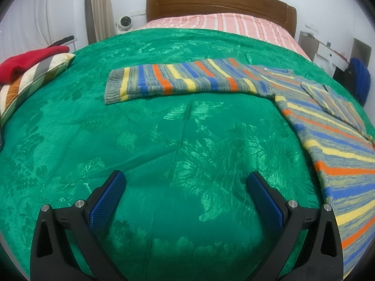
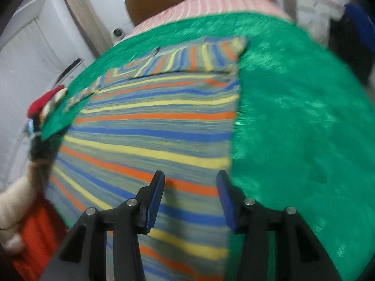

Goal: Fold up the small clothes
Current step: 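Release the sleeve with the right gripper and pull the tool back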

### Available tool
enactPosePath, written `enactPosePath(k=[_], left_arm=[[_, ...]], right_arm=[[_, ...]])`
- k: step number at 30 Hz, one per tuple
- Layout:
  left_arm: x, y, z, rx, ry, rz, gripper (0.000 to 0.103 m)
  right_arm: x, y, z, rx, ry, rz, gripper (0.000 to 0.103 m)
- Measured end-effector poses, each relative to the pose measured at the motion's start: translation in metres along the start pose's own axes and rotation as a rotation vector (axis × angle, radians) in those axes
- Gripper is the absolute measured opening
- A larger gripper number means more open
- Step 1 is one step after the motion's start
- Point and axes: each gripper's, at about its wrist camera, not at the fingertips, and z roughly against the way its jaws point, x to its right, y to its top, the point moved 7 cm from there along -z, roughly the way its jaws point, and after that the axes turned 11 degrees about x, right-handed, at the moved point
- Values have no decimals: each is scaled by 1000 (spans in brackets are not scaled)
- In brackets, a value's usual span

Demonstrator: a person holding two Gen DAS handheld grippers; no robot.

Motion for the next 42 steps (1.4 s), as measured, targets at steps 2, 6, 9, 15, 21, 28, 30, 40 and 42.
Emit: enactPosePath(k=[2, 6, 9, 15, 21, 28, 30, 40, 42], left_arm=[[0, 0, 0, -1, 2, -3, 103], [0, 0, -1, 0, 2, -4, 103], [1, 0, -1, -1, 2, -4, 103], [1, 0, -1, -4, 4, -5, 103], [2, -1, -1, -10, 8, -8, 103], [2, -1, -1, -10, 8, -8, 103], [2, -1, -1, -10, 8, -8, 103], [2, -1, -1, -10, 9, -9, 103], [2, -1, -1, -10, 9, -9, 103]], right_arm=[[10, 1, 6, 41, -40, -32, 49], [28, 11, 18, 90, -109, -84, 58], [37, 18, 21, 102, -149, -87, 59], [45, 25, 23, 115, -194, -82, 66], [50, 35, 13, 98, -267, -6, 83], [69, 59, 8, 162, -357, 115, 100], [72, 62, 4, 160, -369, 152, 100], [107, 27, -29, 103, -358, 113, 101], [114, 25, -30, 106, -335, 69, 103]])
